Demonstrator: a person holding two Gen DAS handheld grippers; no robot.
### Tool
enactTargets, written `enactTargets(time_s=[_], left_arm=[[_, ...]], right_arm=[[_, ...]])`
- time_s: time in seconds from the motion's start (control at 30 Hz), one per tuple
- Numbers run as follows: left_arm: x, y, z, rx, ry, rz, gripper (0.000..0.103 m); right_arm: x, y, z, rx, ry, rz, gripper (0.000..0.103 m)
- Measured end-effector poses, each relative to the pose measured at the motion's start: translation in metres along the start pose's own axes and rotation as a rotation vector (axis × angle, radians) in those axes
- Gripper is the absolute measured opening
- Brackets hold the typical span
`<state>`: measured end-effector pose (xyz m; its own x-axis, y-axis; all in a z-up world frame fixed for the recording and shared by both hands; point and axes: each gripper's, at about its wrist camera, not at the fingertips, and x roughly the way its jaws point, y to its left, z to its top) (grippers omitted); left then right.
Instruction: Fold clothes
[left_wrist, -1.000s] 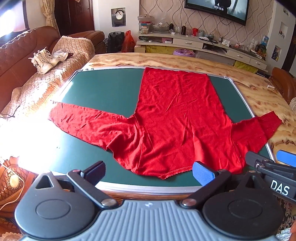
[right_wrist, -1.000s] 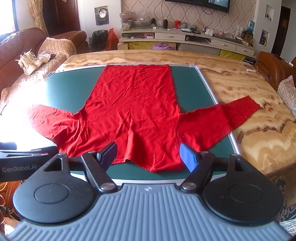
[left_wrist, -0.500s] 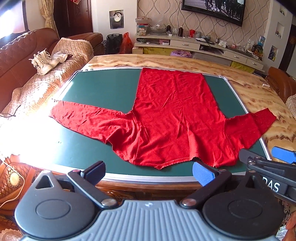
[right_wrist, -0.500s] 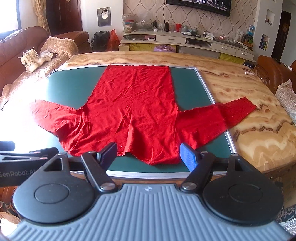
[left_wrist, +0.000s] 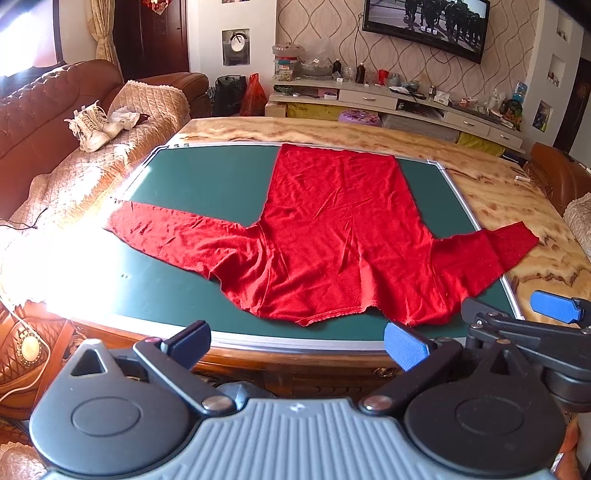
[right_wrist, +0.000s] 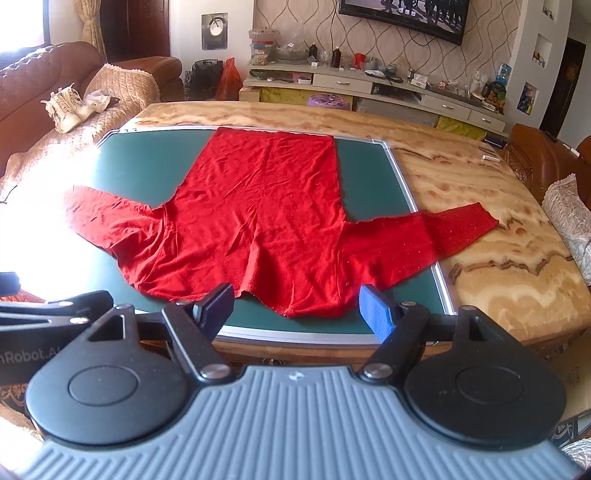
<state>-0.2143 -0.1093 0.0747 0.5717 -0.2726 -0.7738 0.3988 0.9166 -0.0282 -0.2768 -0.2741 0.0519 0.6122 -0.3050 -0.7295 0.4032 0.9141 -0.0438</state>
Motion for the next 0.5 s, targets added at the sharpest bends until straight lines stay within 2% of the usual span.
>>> enactTargets(time_s=[0.5], left_arm=[[-0.015,0.001,-0.033,0.018,0.009,-0.035,0.103]], right_arm=[[-0.022,-0.005,-0.021,0.025,-0.018,0.006,0.083]])
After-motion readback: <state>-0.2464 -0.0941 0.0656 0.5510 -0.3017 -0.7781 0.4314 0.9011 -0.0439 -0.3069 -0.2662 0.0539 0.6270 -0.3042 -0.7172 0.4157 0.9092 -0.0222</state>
